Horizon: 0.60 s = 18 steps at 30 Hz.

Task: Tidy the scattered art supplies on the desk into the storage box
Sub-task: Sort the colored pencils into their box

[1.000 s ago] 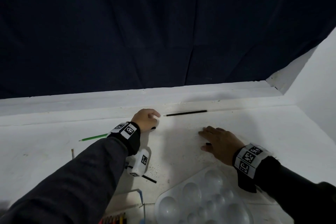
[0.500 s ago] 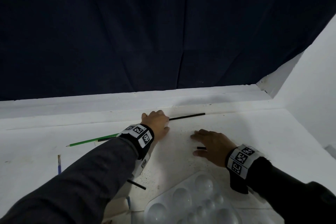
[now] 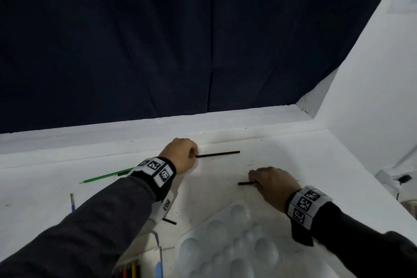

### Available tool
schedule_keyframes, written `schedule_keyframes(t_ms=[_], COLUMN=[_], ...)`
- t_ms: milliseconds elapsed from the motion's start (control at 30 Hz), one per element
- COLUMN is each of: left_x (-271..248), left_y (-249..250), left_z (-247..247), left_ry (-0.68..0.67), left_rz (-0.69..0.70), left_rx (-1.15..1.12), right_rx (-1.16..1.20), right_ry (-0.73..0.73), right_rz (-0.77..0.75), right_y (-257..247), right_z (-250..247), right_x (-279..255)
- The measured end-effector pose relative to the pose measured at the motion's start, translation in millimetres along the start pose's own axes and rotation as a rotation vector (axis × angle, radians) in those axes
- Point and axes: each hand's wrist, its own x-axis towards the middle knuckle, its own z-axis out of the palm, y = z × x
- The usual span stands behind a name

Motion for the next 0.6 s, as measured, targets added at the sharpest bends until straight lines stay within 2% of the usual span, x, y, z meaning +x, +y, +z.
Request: schedule_keyframes(t_ms=[200, 333, 433, 600], left_x=[-78, -147, -194, -264], left_y=[6, 15, 16, 1], left_z=[-35, -61, -71, -66], left_ry=[0.404, 0.641, 0.735, 0.791], left_rz=[0.104, 0.076, 0.029, -0.103], left_rx=[-0.26, -0.489, -0.644, -0.879], right_rx=[-0.023, 0.057, 0.18, 0.363], right_ry=[0.145, 0.188, 0.183, 0.102], right_rz=[-0.1, -0.144, -0.181, -0.255], right_y=[-41, -78, -103, -138], right_z=[-30, -46, -46, -35], right_x=[-27, -45, -58, -75])
